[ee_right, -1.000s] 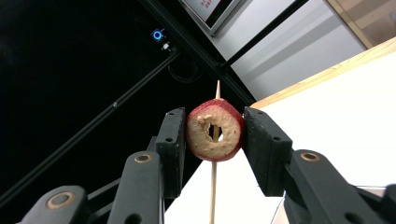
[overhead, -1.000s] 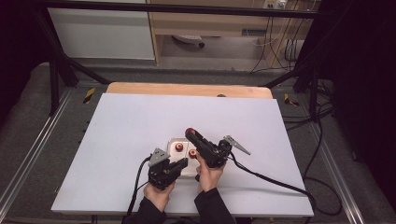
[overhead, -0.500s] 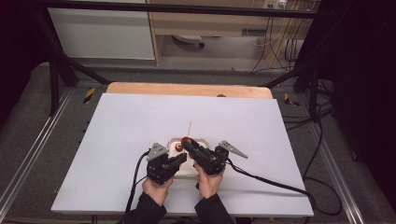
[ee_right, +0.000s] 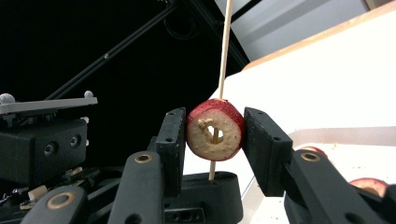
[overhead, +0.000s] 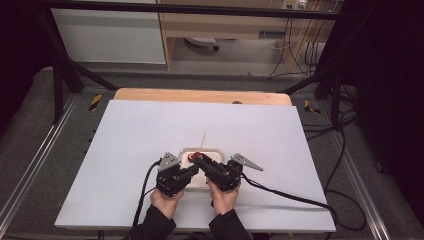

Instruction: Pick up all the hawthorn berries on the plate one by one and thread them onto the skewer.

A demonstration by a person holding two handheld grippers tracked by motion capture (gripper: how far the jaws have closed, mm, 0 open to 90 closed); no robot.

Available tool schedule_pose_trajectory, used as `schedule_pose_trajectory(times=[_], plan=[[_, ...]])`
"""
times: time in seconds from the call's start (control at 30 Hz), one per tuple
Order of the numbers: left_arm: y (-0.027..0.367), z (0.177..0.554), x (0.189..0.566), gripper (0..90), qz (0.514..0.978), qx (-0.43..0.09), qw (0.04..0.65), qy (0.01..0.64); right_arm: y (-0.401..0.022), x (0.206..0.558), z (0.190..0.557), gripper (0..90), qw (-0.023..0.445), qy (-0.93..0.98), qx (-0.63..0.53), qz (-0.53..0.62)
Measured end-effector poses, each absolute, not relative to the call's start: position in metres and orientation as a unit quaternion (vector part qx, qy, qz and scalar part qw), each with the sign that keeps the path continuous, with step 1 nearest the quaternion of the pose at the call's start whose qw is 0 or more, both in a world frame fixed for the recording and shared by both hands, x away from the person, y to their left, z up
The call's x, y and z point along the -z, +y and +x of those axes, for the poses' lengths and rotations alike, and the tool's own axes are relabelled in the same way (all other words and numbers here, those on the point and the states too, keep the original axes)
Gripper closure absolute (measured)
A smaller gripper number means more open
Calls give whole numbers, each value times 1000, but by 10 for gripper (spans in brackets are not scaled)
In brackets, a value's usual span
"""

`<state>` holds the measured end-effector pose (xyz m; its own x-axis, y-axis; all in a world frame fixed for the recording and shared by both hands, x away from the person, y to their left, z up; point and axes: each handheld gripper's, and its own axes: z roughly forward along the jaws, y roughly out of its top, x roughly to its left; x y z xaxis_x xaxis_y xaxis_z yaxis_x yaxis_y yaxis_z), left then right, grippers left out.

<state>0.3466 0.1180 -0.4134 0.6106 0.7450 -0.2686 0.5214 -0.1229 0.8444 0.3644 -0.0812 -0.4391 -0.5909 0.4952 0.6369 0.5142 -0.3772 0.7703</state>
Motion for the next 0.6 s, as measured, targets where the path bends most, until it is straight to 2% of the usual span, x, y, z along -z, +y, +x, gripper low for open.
schedule_pose_trajectory(times=[0.13, 0.2, 0.23, 0.33, 0.37, 0.4, 0.43, 0.5, 0.57, 0.6], plan=[[124, 346, 416, 882, 755, -117, 500, 408, -82, 439, 366, 599, 21, -578, 683, -447], [127, 345, 415, 882, 764, -122, 489, 404, -85, 436, 368, 565, 20, -595, 676, -435], [133, 344, 415, 882, 769, -129, 481, 400, -89, 431, 370, 501, 11, -613, 664, -427], [140, 344, 416, 882, 774, -135, 472, 399, -95, 425, 372, 464, 7, -630, 652, -423], [144, 343, 416, 882, 779, -138, 466, 397, -103, 419, 375, 412, -3, -650, 635, -418], [148, 343, 416, 882, 781, -138, 463, 395, -103, 419, 375, 412, -3, -650, 635, -418], [152, 342, 417, 881, 783, -140, 459, 395, -109, 415, 378, 343, -8, -680, 608, -410], [161, 340, 419, 881, 793, -141, 449, 387, -112, 413, 380, 315, -11, -694, 594, -407], [168, 338, 421, 880, 801, -143, 438, 381, -119, 410, 385, 233, -12, -737, 543, -402], [171, 336, 423, 880, 805, -144, 433, 378, -119, 410, 385, 233, -12, -737, 543, -402]])
